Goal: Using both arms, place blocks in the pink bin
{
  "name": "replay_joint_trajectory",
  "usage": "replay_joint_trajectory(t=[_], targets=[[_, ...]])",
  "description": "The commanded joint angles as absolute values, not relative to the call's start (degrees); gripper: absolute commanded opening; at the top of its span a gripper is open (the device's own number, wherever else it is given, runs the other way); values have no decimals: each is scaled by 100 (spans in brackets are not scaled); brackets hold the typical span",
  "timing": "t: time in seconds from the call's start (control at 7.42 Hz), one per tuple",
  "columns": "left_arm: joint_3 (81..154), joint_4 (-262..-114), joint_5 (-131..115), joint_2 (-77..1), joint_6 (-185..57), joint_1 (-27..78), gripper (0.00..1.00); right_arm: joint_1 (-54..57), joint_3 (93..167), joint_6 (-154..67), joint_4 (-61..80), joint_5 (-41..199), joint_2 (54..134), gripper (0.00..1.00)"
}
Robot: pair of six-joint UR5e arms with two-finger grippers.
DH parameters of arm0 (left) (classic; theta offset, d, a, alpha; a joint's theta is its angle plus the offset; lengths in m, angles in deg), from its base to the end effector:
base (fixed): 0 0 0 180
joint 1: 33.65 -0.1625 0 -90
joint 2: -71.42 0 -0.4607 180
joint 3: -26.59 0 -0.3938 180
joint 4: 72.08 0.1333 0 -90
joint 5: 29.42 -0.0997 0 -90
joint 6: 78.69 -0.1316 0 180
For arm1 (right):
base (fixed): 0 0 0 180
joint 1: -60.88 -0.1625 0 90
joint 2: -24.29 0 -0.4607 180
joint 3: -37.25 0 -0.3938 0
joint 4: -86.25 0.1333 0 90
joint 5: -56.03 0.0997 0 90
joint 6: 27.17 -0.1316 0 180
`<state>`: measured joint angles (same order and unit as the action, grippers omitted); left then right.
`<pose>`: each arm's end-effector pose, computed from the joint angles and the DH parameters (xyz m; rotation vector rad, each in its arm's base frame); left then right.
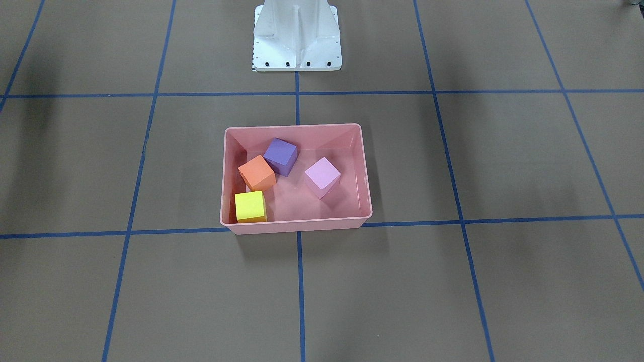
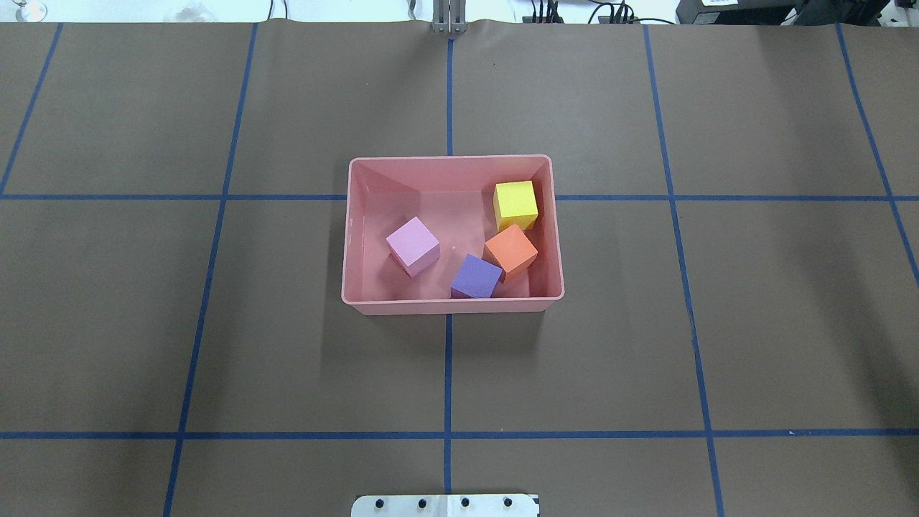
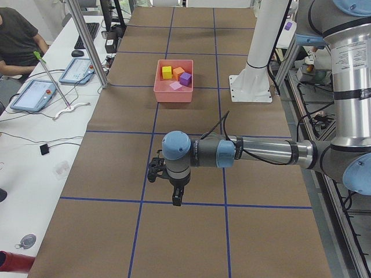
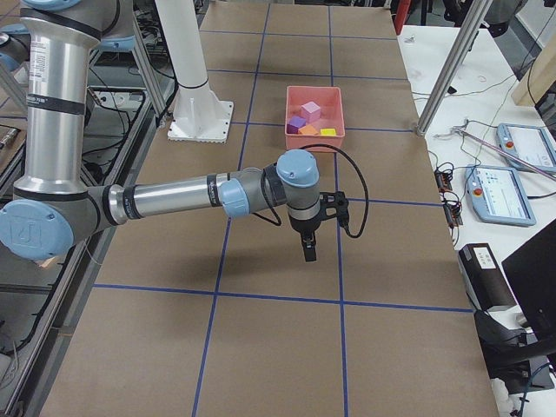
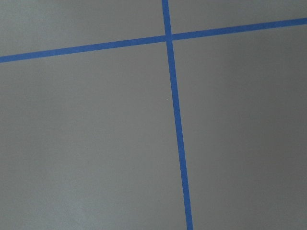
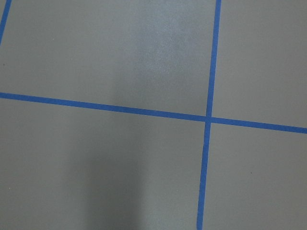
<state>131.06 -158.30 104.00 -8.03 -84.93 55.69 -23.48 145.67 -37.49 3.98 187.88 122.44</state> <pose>-0.0381 -0.4089 0.6838 0.0392 0.7573 0.1155 0.0013 -0.4496 0.6108 0.1965 -0.7585 -0.0373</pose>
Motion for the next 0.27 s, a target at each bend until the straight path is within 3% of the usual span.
replay_joint_trajectory(t=[0.0,0.13], targets=[[13135,-15830,10400,-804,-8493,5565,100,-2245,14535,-3746,373,18726,12229,100],[13153,-15830,10409,-804,-8493,5565,100,-2244,14535,-3737,364,18725,12238,100]])
